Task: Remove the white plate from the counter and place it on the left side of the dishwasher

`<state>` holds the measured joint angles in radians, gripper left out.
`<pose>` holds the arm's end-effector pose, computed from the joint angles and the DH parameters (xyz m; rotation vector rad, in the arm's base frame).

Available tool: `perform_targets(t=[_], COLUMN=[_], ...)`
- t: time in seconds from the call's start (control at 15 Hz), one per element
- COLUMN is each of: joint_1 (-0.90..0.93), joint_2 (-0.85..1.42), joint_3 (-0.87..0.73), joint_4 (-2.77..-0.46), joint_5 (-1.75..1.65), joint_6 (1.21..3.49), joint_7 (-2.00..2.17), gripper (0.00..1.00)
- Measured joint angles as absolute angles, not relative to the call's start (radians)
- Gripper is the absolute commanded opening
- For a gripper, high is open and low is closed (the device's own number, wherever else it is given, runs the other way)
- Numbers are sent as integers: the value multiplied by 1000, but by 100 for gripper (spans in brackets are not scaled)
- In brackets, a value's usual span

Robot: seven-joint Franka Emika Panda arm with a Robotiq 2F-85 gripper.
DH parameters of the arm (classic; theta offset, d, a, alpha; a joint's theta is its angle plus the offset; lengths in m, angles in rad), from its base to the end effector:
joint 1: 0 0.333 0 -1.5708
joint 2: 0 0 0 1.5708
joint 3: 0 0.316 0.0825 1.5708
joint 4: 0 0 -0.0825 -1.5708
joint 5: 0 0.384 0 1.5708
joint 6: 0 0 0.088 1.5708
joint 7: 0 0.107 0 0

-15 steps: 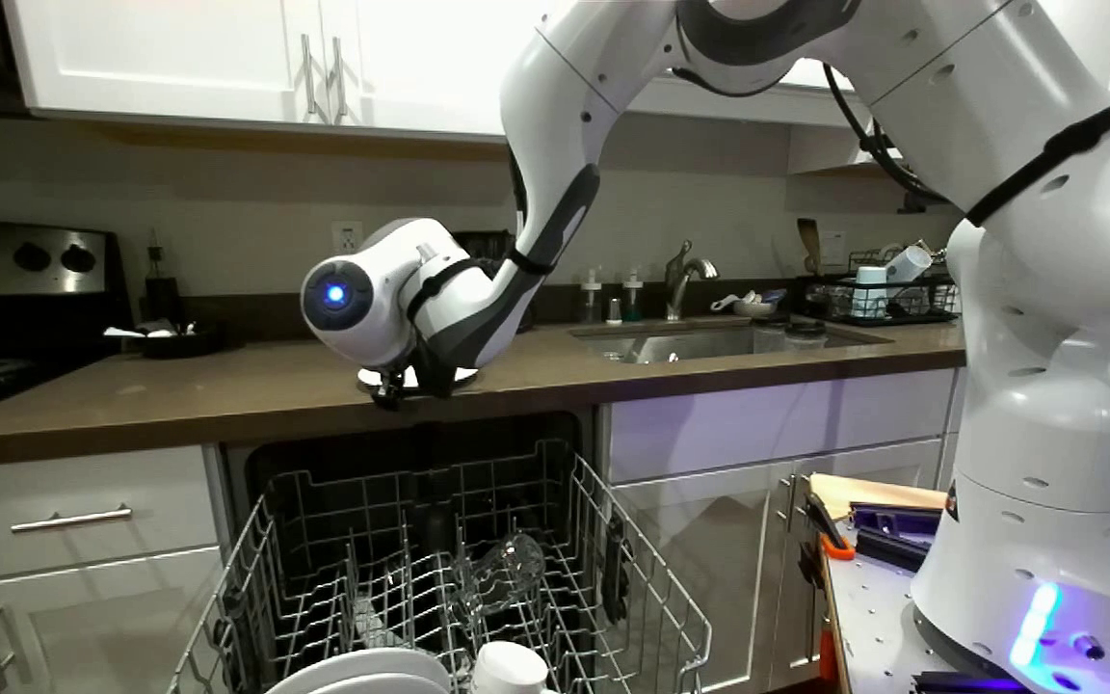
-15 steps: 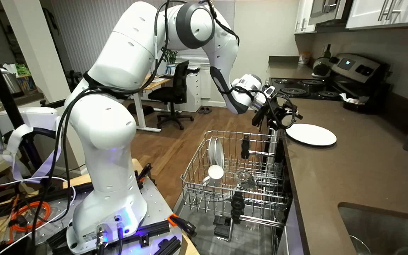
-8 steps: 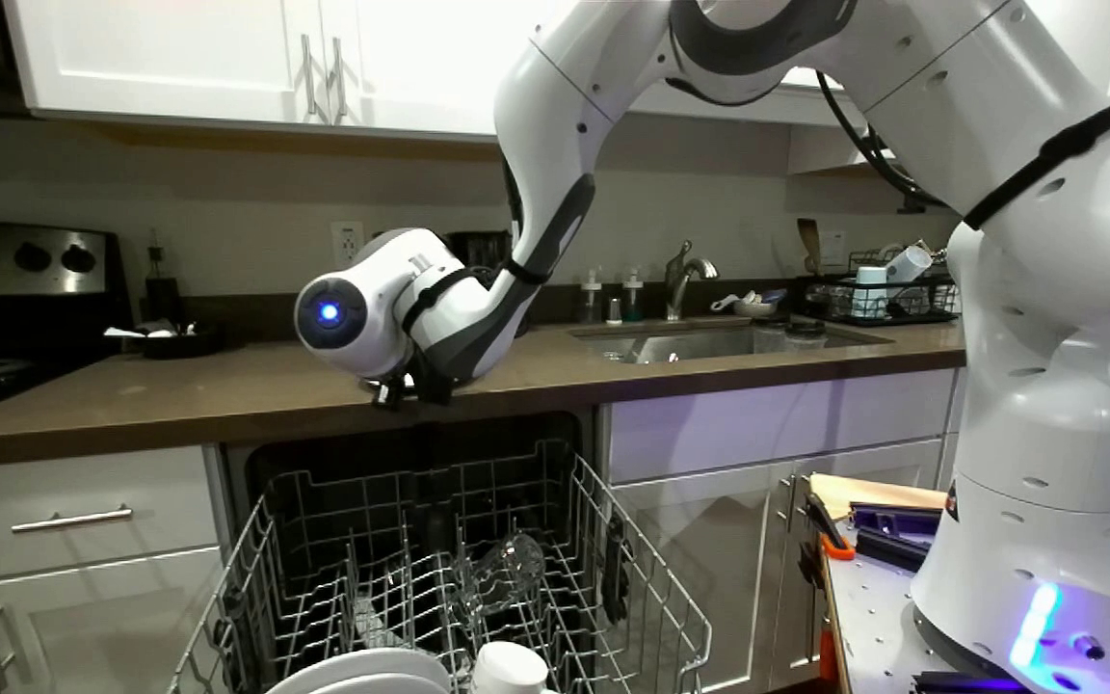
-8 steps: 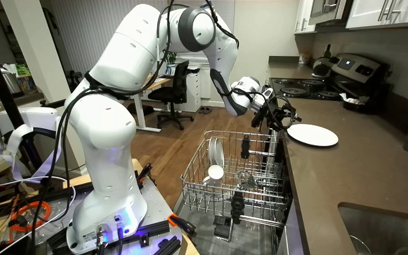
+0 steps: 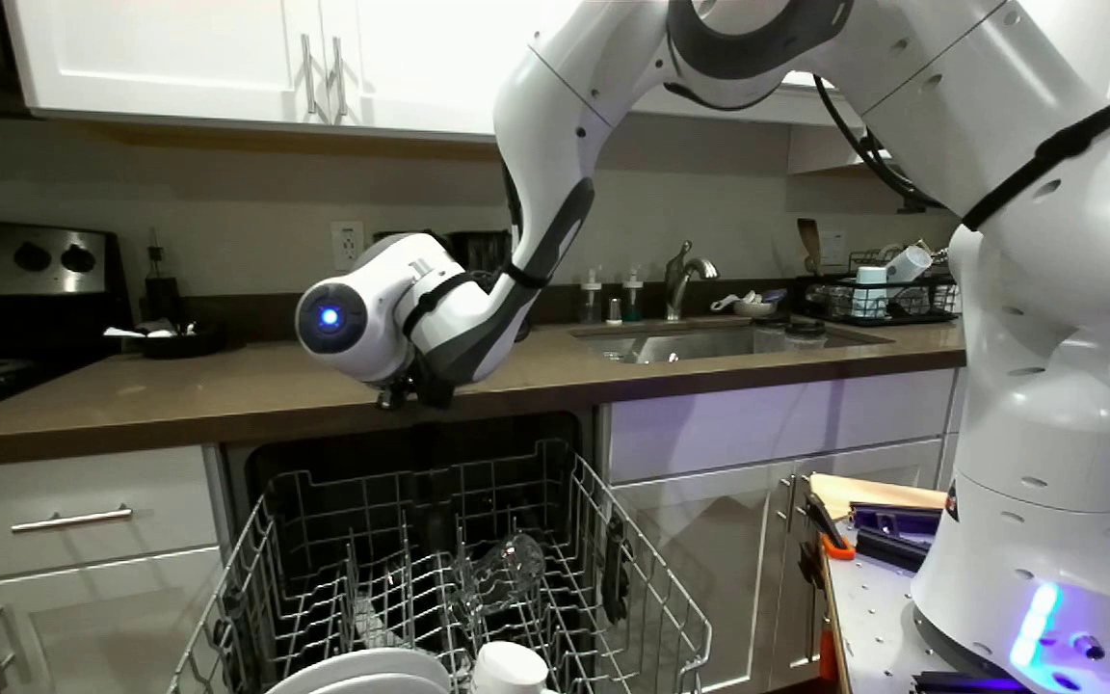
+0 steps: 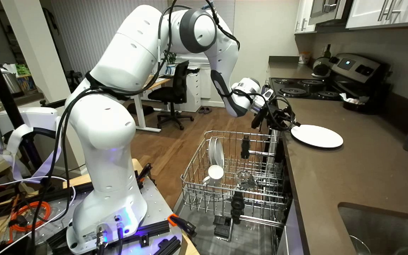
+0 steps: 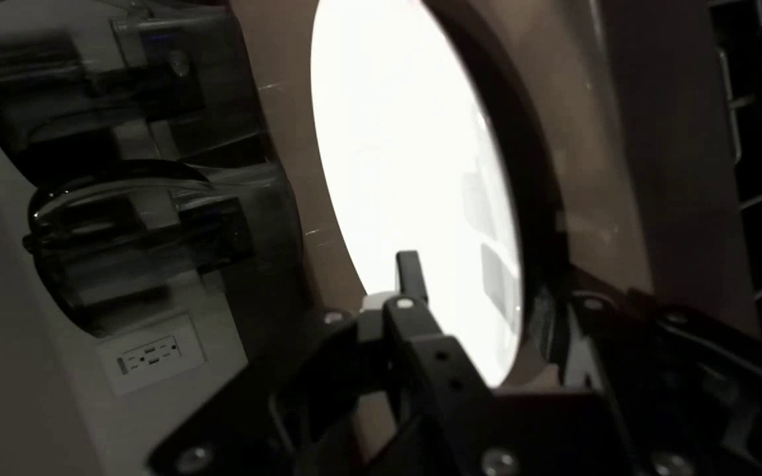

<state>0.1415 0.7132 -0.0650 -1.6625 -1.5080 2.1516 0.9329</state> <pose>0.6861 0.0167 0.2039 1.9892 0.2553 0.4493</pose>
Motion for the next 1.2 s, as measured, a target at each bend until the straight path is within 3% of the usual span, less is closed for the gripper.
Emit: perform_targets(t=[0.27,0.4,1.2], joint_1=[135,135,135], joint_2=[712,706,613], joint_3=[-52,-45,12], joint_4=[-1667,-1669,-1793], joint_5=[-1507,-1507,-1505], joint_6=[2151,2145,2141], joint_7=[933,932,932], gripper=[0,4,4])
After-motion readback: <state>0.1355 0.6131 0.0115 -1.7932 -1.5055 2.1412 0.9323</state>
